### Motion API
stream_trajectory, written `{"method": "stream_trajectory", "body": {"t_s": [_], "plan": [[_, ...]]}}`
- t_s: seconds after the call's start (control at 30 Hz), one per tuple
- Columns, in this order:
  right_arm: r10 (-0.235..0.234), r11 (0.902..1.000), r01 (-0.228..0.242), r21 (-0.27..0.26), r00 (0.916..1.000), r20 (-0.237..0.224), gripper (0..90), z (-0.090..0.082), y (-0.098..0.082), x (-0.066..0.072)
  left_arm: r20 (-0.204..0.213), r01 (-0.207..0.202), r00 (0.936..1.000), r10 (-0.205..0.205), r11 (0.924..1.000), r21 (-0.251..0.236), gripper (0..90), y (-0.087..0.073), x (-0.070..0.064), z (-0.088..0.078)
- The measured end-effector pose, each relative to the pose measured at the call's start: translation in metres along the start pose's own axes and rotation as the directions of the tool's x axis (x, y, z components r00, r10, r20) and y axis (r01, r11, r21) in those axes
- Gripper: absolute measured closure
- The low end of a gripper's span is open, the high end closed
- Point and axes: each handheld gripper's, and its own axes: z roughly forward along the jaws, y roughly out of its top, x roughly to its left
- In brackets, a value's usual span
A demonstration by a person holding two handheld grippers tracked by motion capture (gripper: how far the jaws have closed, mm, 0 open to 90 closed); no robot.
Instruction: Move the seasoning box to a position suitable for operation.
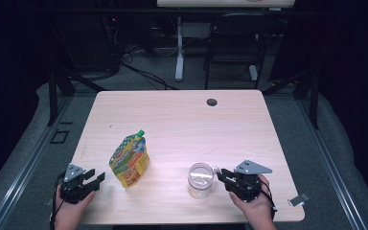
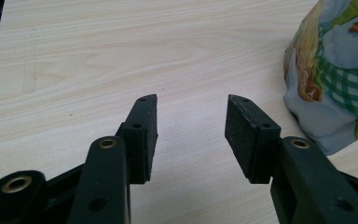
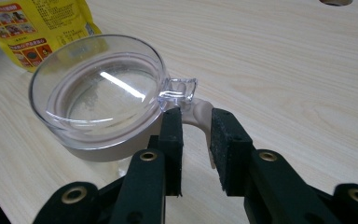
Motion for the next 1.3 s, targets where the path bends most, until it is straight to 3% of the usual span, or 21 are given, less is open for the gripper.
{"method": "stream_trajectory", "body": {"t_s": [0.4, 0.73, 0.9, 1.3], "plan": [[0.065, 0.9961, -0.066, -0.058, 0.9978, -0.007, 75.4, -0.007, 0.016, -0.002, -0.013, -0.001, 0.9999, 0.001, 1.0, 0.007, 53.6, -0.003, 0.0, -0.003], [0.029, 0.9985, -0.029, -0.046, 0.9994, 0.017, 80.1, 0.004, 0.024, 0.004, -0.02, 0.004, 0.9998, -0.004, 0.9999, 0.009, 53.3, -0.006, 0.002, -0.005], [0.05, 0.9972, -0.05, -0.056, 0.9987, 0.002, 81.0, 0.004, 0.022, 0.002, -0.022, 0.007, 0.9997, -0.006, 1.0, 0.003, 53.3, -0.007, 0.002, -0.006], [0.05, 0.9968, -0.05, -0.062, 0.9987, -0.008, 81.6, 0.004, 0.022, 0.002, -0.02, -0.001, 0.9998, 0.001, 0.9999, 0.011, 53.2, -0.007, 0.001, -0.005]]}}
